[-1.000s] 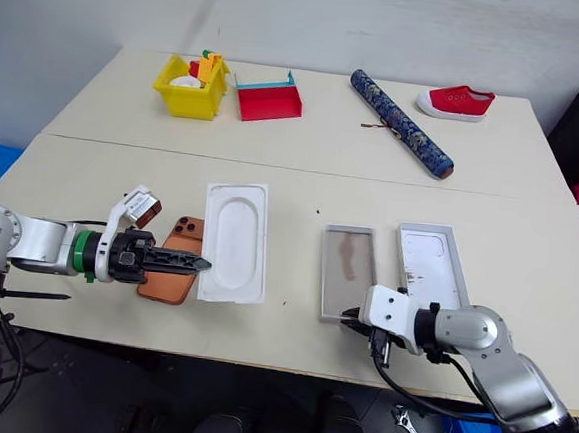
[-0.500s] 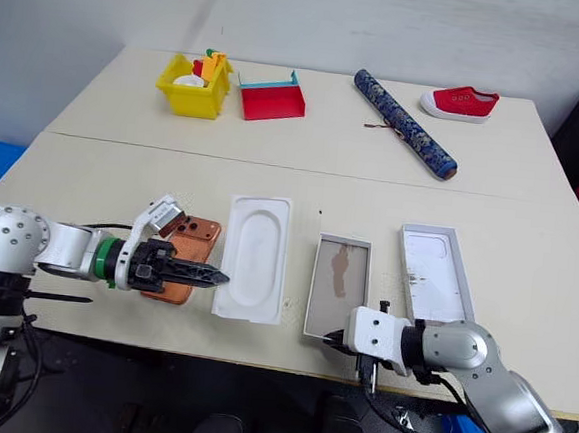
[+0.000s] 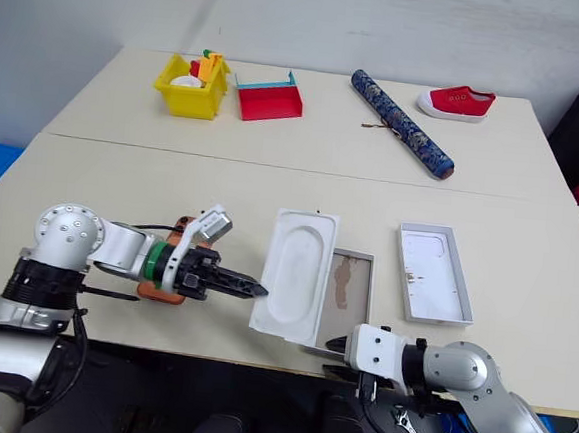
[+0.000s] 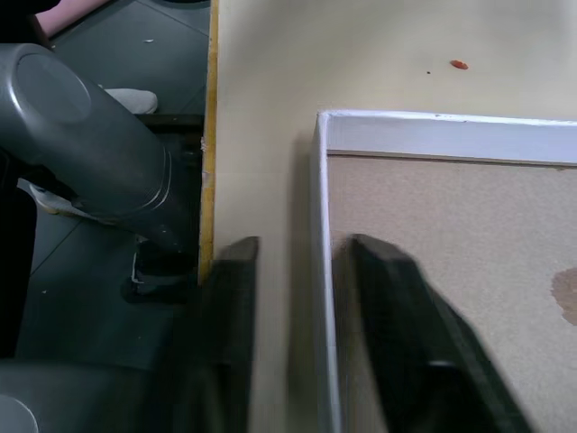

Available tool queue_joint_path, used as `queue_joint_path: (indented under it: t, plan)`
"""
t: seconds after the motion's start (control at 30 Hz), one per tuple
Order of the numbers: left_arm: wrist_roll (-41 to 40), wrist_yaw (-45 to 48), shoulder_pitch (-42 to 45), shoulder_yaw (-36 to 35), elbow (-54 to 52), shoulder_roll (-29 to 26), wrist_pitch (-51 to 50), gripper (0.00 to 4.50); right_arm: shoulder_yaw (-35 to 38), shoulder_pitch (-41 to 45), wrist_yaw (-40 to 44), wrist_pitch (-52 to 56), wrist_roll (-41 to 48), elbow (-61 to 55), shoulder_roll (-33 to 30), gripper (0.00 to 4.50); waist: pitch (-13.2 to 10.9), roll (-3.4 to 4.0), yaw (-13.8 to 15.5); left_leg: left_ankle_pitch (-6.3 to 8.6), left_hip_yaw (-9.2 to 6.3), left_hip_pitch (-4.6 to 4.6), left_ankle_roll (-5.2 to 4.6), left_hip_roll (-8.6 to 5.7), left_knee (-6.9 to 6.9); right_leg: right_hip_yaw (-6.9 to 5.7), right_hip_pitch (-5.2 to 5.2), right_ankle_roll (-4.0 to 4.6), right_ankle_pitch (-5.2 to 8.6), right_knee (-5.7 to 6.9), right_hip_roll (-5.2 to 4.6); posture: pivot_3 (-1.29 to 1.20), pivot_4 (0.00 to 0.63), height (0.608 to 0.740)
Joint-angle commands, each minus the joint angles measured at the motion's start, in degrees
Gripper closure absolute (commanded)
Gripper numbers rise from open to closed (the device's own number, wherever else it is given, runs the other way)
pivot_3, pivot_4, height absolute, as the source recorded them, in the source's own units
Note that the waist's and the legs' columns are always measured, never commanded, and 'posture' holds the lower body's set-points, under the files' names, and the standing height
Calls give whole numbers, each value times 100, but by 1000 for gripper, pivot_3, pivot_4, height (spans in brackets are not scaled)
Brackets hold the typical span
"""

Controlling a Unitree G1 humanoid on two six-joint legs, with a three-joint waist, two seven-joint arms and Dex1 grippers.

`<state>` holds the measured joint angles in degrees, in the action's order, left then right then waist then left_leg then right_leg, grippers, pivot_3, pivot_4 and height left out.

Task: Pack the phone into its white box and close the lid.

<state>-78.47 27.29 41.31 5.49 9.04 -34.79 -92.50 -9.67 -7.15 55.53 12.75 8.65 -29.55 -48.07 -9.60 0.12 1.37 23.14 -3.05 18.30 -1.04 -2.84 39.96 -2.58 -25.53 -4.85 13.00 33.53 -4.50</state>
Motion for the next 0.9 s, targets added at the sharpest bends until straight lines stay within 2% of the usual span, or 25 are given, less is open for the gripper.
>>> queue_joint_path:
  t: [0.03,0.07,0.17,0.2,0.33,0.43,0.57,0.9]
  plan:
    - [-181,-324,167,9,211,241,0,4500,608,-488,-27,209,438,-684,-135,1583,-1,-1,19,0,-5,4,0,0,0,-5,0,0,0,-1,0,0,150,740]
    - [-204,-414,176,12,259,310,0,4500,795,-623,-20,286,593,-845,-150,1204,-1,-1,27,0,-6,6,0,0,0,-6,0,0,0,2,1,0,150,740]
    - [-187,-813,180,86,410,640,0,4500,2155,-1451,127,758,1644,-1602,-136,213,-3,-1,30,-1,-10,11,-1,-3,4,-8,1,-3,-2,2,-3,0,150,740]
    - [-206,-910,177,110,455,719,0,4500,2549,-1672,168,878,1912,-1766,-127,24,-3,-1,38,0,-11,11,-1,-4,4,-8,4,-3,-2,3,-4,0,150,740]
    - [-118,-1217,185,252,546,1082,0,4500,4403,-2483,255,1406,2948,-2128,19,24,-5,-12,30,0,-13,6,-1,-2,4,-9,11,-5,-3,-2,-2,0,150,740]
    - [116,-1435,229,307,653,1332,0,4500,5173,-2696,113,1715,3440,-2250,42,24,-8,-19,11,0,-11,3,-1,-2,3,-5,12,-5,-3,-8,-3,0,150,740]
    - [558,-1646,348,285,903,1719,0,4500,5464,-2764,-154,1934,3719,-2385,58,24,-9,-20,21,0,-9,1,0,-1,2,-1,11,-4,-2,-4,-2,0,150,740]
    - [970,-2000,400,-368,1251,2182,0,4500,5042,-2490,-736,2227,3754,-2608,-69,24,-11,-23,32,0,-8,2,0,-2,1,-2,9,-4,-2,-6,-3,0,150,740]
